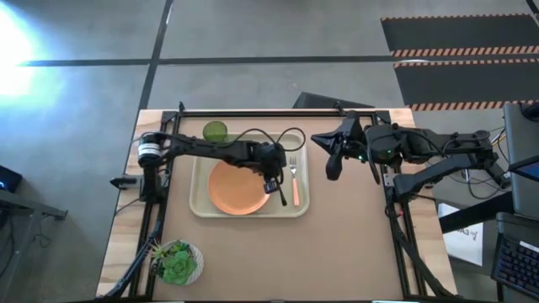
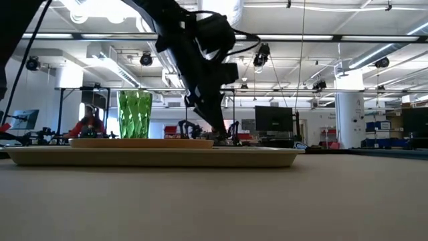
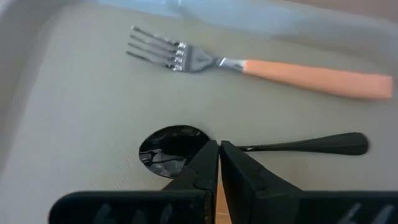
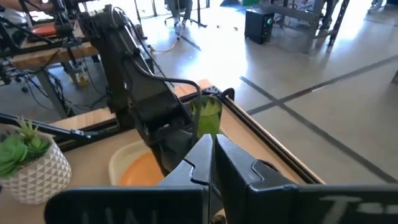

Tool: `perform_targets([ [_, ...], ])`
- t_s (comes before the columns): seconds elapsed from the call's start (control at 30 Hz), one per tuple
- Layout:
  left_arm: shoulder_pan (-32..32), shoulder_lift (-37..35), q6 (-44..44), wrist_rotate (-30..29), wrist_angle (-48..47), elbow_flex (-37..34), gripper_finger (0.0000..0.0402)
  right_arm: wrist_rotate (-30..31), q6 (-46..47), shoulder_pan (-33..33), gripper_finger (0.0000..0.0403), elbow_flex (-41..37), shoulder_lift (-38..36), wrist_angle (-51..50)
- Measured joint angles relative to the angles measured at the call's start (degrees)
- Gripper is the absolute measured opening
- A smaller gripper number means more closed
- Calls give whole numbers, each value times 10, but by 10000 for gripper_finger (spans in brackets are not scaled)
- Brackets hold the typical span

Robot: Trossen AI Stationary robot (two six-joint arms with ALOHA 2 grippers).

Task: Pick and place plate/cup/fork/spoon on tray
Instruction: Adjust the black spoon on the white serving tray

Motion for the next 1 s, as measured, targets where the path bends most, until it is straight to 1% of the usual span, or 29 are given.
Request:
perform_targets([
  [0.13, 10, 13, 0, 0, -1, 0, 0, 0, -7, 0, 9, 0, 0, 0],
  [0.47, 38, 18, 0, 0, 12, 0, 0, 0, -6, 0, 9, 0, 0, -15],
  [0.8, 46, 18, 20, 1, 2, -2, 0, 0, -6, 0, 9, 0, 0, -24],
  [1.0, 64, 18, 29, -43, -16, -2, 0, 0, -5, 0, 9, 0, 0, -25],
])
